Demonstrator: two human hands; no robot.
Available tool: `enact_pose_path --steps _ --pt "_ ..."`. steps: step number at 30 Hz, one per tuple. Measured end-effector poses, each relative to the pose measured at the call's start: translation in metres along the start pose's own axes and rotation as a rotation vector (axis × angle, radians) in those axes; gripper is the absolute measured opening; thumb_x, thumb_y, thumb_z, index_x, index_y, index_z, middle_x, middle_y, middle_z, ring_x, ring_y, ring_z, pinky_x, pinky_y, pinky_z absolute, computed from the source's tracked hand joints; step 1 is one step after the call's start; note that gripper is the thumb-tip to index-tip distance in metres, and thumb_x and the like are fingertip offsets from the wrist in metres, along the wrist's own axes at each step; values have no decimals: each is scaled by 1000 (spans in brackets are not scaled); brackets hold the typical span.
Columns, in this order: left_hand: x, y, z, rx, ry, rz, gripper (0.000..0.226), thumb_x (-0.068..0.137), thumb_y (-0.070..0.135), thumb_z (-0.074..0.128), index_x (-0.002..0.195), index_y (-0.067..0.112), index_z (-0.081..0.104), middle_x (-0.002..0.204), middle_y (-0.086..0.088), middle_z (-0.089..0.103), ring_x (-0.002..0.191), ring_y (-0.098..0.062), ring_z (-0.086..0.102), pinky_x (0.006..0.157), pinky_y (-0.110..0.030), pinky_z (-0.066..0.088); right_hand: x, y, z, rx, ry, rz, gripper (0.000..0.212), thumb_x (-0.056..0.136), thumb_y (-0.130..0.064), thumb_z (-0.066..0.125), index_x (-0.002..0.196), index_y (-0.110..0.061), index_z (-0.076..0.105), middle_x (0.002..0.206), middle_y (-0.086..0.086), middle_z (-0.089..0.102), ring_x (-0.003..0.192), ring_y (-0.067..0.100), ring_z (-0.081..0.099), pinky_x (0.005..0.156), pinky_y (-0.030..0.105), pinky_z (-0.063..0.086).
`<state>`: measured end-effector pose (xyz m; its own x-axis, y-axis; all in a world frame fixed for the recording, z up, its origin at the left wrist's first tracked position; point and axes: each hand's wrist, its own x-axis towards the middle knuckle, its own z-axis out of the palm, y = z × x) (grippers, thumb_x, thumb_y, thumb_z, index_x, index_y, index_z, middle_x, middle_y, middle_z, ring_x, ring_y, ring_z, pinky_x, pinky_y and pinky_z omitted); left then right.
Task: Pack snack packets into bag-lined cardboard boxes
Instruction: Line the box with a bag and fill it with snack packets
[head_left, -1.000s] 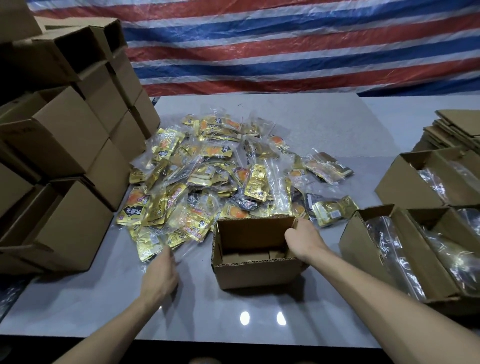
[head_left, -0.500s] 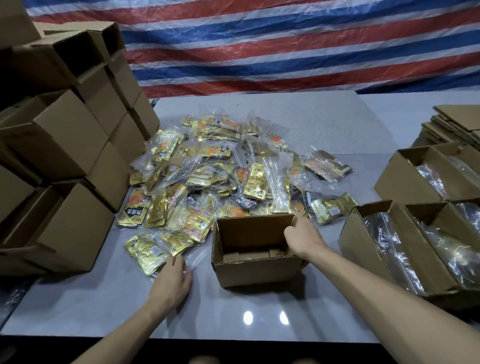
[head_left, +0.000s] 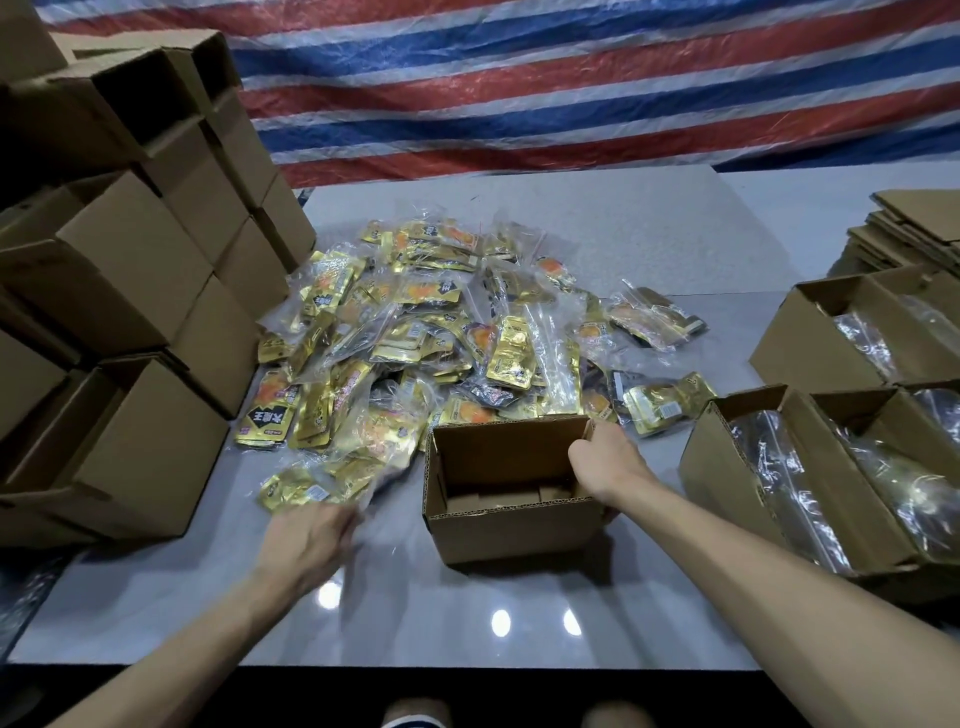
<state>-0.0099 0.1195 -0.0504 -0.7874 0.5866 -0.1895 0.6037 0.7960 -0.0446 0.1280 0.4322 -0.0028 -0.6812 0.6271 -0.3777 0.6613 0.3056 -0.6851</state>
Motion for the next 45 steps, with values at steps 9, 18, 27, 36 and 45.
enact_pose_path --steps 9,18,27,36,45 --pt "4 -13 -137 72 314 -24 52 100 59 27 87 21 61 83 -3 69 88 -33 69 60 -32 37 -3 -2 0 -20 -5 1 25 76 -11 42 98 -9 55 99 12 62 94 33 57 87 40 49" --pt "-28 17 -200 -95 595 284 47 99 50 48 65 18 41 43 1 36 43 -36 51 43 -29 33 -6 -2 -1 -9 -17 6 22 78 -10 41 97 -10 51 97 11 59 91 31 55 80 38 45" --pt "-33 47 -256 -200 793 408 40 98 48 49 83 16 68 54 -6 55 50 -35 56 50 -42 51 -5 -3 -1 -5 -21 -4 13 75 -14 43 86 -14 49 89 10 60 87 32 56 76 36 45" --pt "-24 92 -285 -375 746 516 30 98 45 54 95 22 73 59 4 57 55 -18 55 57 -39 48 -3 1 -2 -11 -50 -30 39 90 -44 54 113 -13 56 114 11 65 104 33 60 93 43 51" --pt "-4 123 -277 -595 523 488 26 100 29 59 88 11 73 86 1 70 79 -15 67 77 -45 55 -8 5 -7 -46 -79 -49 74 68 -61 44 123 -13 54 122 12 61 111 32 57 91 38 47"
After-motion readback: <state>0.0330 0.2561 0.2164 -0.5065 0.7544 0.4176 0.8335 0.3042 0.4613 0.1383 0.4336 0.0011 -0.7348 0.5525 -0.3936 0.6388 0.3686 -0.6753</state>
